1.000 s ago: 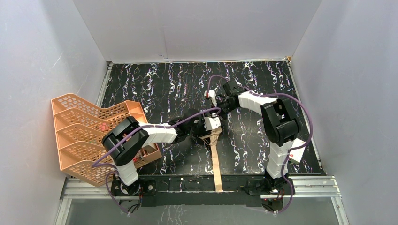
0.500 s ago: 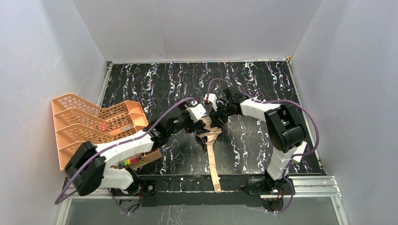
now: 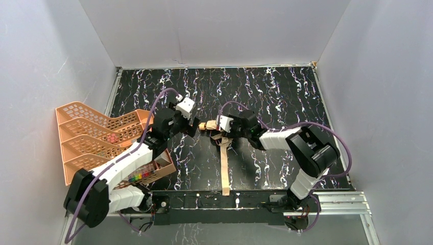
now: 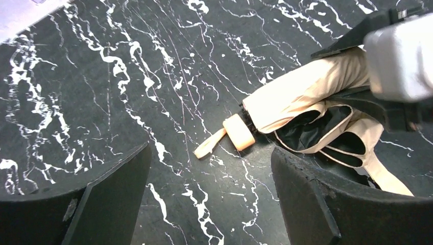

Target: Put away the umbrella

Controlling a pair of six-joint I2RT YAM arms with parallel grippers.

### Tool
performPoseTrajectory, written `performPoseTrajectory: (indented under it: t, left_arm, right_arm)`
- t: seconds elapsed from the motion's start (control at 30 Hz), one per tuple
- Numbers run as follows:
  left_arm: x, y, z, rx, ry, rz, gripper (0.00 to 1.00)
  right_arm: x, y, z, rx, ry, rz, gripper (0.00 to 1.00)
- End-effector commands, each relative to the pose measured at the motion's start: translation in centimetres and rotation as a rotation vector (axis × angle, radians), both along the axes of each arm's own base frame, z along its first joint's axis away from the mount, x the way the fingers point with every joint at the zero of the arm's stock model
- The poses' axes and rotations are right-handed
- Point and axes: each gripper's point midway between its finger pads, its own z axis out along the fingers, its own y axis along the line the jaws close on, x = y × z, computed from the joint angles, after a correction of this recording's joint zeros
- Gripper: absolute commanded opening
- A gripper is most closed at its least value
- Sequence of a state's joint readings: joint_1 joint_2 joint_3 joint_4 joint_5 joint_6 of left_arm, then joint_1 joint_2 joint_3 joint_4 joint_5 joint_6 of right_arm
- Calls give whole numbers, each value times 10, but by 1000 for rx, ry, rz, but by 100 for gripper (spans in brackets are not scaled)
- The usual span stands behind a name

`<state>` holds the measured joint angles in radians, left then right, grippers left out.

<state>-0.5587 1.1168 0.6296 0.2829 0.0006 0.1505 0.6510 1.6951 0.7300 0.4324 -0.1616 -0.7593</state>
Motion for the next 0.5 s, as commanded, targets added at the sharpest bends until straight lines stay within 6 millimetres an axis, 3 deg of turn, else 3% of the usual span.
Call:
performPoseTrajectory:
  t: [0.0,0.07,0.2,0.37,0.47]
  left_arm:
    - [18,-19,11,-20,12,-105,86]
    - [26,-29,12,-11,15,-167,86]
    - [37,-46,-4,21,43,-276,85]
    - [45,-63,-20,46,79,-395,85]
    - [43,-76,-42,75,166,-501,85]
  right_arm:
    - [-6,-41,-48,-235,-74,-58,23]
    - [-12,-37,-46,-221,-135,-27,28]
    - [-26,-30,-43,-219,-297,95,26]
    - [-41,-32,-52,-249,-288,151,26]
    - [-50,-33,-54,-271,-313,189,25]
